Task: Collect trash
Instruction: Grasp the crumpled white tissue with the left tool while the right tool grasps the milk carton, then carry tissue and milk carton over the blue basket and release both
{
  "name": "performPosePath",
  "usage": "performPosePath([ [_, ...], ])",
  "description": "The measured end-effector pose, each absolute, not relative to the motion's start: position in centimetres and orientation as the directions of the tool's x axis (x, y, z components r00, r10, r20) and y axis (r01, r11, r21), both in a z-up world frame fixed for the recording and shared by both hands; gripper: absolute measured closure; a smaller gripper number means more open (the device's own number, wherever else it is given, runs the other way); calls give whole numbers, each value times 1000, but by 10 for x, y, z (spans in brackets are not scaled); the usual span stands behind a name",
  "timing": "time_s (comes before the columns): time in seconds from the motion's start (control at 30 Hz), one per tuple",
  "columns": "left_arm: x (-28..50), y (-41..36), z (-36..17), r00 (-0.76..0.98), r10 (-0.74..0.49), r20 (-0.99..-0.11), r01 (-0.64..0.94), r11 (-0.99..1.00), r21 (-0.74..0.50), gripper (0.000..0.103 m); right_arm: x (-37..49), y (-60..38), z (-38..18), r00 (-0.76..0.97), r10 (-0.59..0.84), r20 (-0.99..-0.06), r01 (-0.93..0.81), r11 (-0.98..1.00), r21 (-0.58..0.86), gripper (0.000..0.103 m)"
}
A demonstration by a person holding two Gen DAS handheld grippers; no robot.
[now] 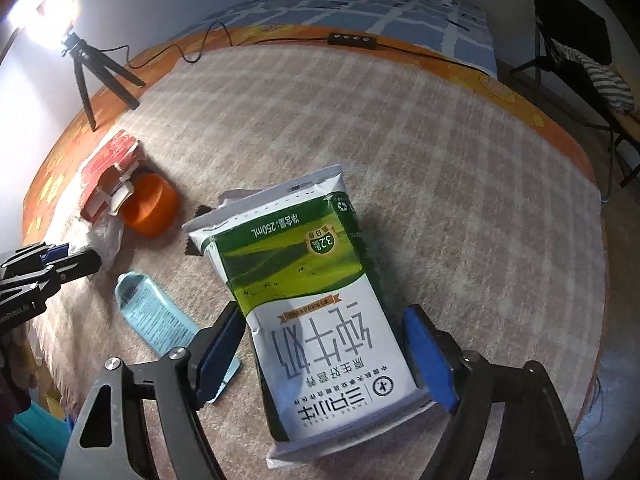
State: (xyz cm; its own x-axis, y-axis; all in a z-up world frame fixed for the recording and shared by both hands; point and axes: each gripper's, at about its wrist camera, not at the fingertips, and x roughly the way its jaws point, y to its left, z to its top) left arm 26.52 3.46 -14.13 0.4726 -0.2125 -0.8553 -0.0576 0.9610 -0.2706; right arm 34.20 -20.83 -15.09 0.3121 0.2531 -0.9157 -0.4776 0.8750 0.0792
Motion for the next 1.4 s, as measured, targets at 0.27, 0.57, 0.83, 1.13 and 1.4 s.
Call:
performPosePath([
  [0.27, 250, 28, -134, 477, -209, -854, -38, 966, -257, 78, 319, -205, -142, 337, 260, -905, -498, 865, 62, 25],
  [0.57, 220, 23, -117, 494, -213, -843, -13, 968, -252, 78, 294, -213, -111, 390, 275, -879, -477, 877, 62, 25],
  [0.83, 182, 26, -92, 525, -216, -823, 9, 968, -249, 78, 254, -217, -82, 418, 300, -857, -479, 875, 73, 25],
  [1.13, 123, 28, -75, 542, -215, -812, 7, 968, -252, 78, 190, -216, -57, 428, 341, -837, -498, 862, 97, 25],
  [1.4, 73, 23, -67, 555, -209, -805, 24, 972, -235, 78, 127, -210, -57, 413, 371, -832, -529, 841, 112, 25],
])
